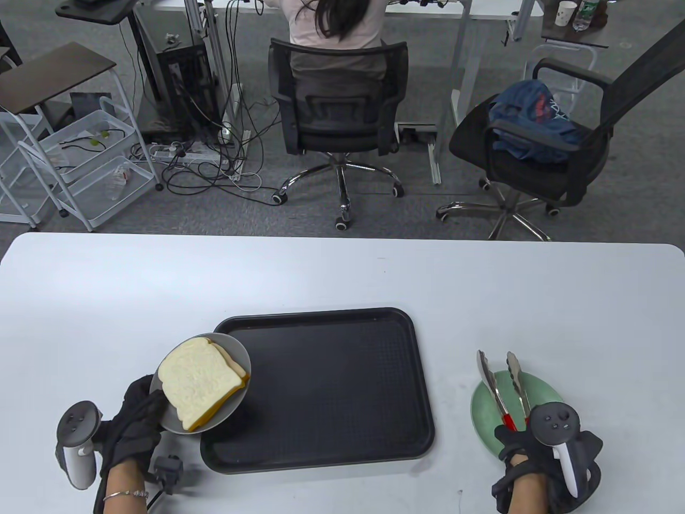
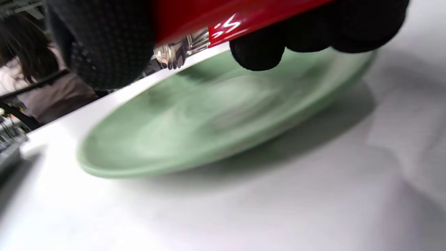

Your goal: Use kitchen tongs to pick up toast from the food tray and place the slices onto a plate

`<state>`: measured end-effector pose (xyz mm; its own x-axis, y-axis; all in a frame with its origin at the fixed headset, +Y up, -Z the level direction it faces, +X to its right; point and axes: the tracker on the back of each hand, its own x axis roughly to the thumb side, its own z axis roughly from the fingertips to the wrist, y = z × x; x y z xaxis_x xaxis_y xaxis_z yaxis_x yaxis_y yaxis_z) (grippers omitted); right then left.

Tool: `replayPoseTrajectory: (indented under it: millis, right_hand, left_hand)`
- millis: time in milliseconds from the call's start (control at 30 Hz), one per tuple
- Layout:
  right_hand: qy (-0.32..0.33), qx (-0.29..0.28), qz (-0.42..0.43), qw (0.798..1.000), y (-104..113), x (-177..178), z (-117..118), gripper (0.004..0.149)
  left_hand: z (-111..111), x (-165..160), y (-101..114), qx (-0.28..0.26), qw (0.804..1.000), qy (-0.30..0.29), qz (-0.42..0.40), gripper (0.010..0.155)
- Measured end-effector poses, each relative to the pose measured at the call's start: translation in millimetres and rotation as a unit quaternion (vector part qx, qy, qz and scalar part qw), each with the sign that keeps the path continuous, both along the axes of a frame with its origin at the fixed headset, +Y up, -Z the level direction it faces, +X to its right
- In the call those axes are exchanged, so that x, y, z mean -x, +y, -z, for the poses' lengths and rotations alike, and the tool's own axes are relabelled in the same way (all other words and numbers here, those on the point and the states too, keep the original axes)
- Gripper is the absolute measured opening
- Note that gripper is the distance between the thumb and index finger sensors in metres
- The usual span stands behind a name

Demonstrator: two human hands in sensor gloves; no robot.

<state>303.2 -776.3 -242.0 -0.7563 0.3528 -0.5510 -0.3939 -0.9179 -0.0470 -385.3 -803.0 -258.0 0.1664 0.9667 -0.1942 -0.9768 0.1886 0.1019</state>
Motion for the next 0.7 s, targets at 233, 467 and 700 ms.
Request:
replayPoseTrajectory:
  millis: [233, 467, 700]
  right_hand:
    - [0.002, 0.032, -0.066, 0.997, -8.3, 2.2, 0.3, 0.090]
    - [0.008, 0.057, -0.122, 0.991, -9.8, 11.5, 3.5, 0.092]
    - [0.014, 0.054, -0.097, 0.994, -7.9, 10.3, 0.8, 0.096]
  left_hand:
    - [0.2, 0.5, 0.5, 0.001, 1.000, 0.001, 0.002, 0.059]
    - [0.1, 1.0, 0.2, 0.002, 1.000, 0.001, 0.005, 0.059]
    - [0.2, 1.5, -0.3, 0.003, 1.000, 0.002, 0.004, 0.059]
